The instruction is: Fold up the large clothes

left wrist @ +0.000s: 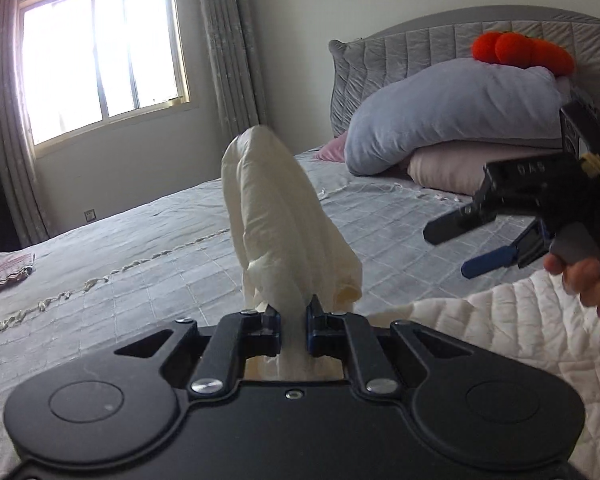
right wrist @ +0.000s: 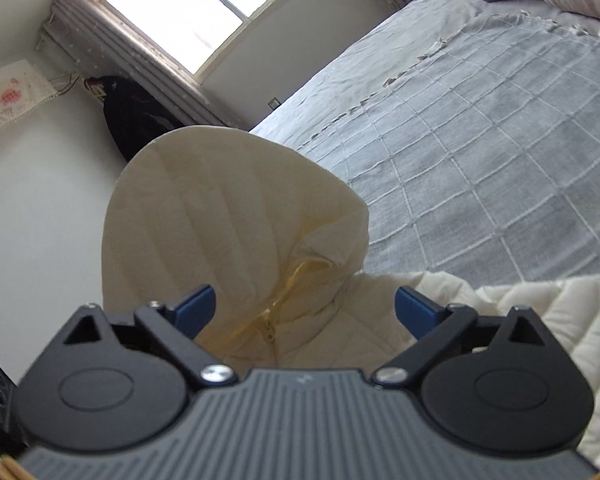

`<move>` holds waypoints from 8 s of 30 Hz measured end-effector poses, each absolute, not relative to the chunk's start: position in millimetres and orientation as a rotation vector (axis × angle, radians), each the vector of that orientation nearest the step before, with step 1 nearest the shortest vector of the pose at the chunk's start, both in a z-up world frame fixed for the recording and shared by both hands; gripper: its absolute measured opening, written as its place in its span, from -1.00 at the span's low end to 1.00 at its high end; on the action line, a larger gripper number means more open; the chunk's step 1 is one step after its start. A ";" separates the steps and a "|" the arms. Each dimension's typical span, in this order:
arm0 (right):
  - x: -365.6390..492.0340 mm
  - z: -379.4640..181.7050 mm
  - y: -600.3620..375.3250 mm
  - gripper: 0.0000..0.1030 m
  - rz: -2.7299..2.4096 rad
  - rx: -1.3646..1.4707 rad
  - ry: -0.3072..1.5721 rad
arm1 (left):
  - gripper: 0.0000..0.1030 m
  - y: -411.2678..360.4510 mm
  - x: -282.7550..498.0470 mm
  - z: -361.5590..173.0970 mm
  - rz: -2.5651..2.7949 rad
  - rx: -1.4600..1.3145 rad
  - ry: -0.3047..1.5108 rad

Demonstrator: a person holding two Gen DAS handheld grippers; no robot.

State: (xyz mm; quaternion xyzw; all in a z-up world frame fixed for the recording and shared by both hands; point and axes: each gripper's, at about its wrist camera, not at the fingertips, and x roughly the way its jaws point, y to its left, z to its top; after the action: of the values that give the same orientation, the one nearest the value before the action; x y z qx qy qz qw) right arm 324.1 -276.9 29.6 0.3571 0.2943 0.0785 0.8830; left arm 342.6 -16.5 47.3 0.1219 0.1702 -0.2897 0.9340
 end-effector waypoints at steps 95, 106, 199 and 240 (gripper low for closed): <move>27.7 -39.1 -394.7 0.95 -0.735 0.713 0.521 | 1.00 89.7 183.8 -35.4 0.009 -0.155 0.647; 31.4 -67.1 -431.9 0.95 -0.827 0.778 0.427 | 1.00 68.4 188.7 -47.4 -0.031 -0.056 0.657; 139.4 -43.3 -284.8 -0.19 -0.048 0.682 0.683 | 0.28 7.0 224.2 -20.6 -0.348 -0.186 0.533; 105.5 -2.1 -172.8 0.86 -0.211 0.289 0.603 | 1.00 186.8 153.6 -18.6 0.151 -0.196 0.591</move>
State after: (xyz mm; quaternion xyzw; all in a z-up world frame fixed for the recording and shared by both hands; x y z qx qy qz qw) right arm 105.5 -172.8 -2.1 0.1414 0.2955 -0.1035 0.9391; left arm 153.6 186.8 -18.6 -0.0965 0.2907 0.0742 0.9490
